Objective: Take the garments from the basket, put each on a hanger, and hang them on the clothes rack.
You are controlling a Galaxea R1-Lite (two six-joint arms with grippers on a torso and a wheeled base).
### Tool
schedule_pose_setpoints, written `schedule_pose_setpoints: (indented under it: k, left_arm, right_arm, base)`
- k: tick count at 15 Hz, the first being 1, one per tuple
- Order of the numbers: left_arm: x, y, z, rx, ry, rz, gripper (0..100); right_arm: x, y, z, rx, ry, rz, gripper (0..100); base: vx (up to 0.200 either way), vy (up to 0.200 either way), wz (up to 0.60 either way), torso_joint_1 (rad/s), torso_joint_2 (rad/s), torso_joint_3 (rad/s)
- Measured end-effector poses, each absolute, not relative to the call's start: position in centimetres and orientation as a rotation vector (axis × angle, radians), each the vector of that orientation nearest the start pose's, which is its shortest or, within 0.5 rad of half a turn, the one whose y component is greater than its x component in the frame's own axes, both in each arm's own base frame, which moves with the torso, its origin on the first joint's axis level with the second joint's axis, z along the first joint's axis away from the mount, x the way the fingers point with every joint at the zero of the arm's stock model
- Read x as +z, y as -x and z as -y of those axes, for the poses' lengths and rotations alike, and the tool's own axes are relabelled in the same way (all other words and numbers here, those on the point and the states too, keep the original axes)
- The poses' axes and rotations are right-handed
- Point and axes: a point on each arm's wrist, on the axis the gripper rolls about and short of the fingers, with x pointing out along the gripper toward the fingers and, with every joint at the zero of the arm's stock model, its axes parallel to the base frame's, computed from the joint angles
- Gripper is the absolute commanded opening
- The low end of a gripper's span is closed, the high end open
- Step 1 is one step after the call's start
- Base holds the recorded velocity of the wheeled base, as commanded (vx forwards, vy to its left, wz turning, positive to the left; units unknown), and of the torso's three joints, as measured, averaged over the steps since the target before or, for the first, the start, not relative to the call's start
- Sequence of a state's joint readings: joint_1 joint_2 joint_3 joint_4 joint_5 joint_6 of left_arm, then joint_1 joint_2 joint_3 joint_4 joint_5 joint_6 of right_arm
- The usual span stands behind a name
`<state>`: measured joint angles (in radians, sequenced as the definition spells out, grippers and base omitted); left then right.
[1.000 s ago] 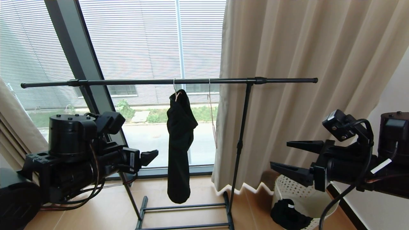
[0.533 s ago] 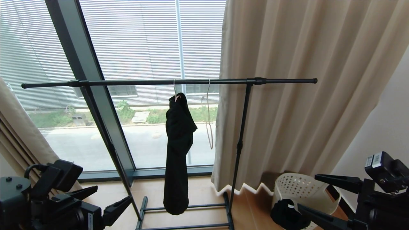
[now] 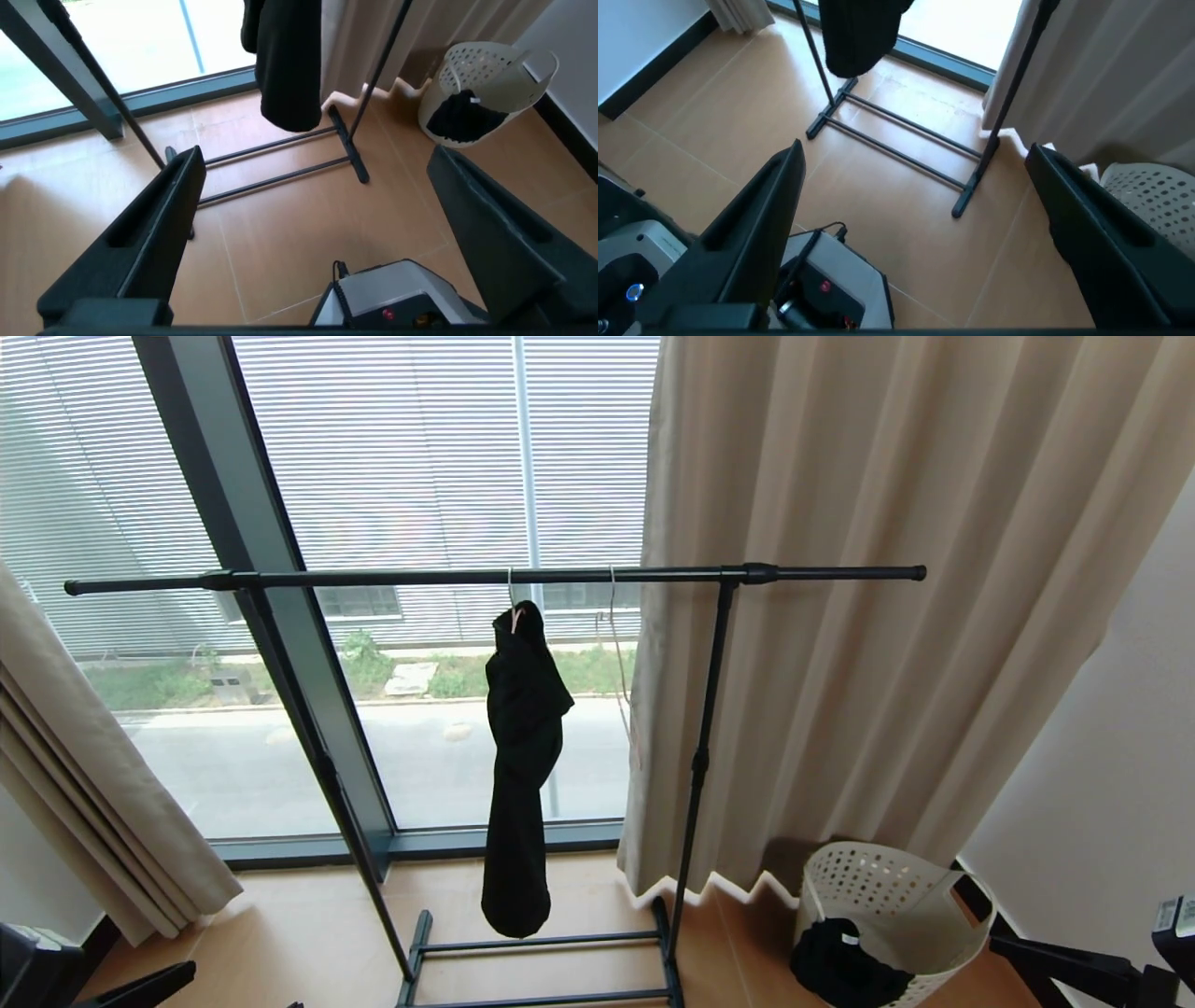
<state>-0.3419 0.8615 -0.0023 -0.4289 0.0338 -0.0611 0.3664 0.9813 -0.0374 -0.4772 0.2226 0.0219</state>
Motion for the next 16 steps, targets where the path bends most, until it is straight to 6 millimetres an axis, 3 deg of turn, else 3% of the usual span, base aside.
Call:
schedule_pose_setpoints:
  k: [6,12,16]
  left_arm:
    - [8.8,-1.8,0.7,-0.342,-0.028,-0.365,100]
    - [8.9,-1.0,0.5,-0.389,-0.008,-0.288,100]
    - [8.9,-1.1,0.1,-0.238,-0.100,-0.266,100]
  right_arm:
    - [8.1,-2.3,-1.3,0.532,0.037,-0.546,100]
    - [7.8,-0.2,-0.2,0.345,0.075,-0.344,100]
    - [7.7,0.4,0.0,0.206,0.074,-0.274,100]
  base:
    - [0.000,0.000,0.00,0.000,0.00,0.000]
    - [0.000,0.000,0.00,0.000,0.00,0.000]
    - [0.000,0.000,0.00,0.000,0.00,0.000]
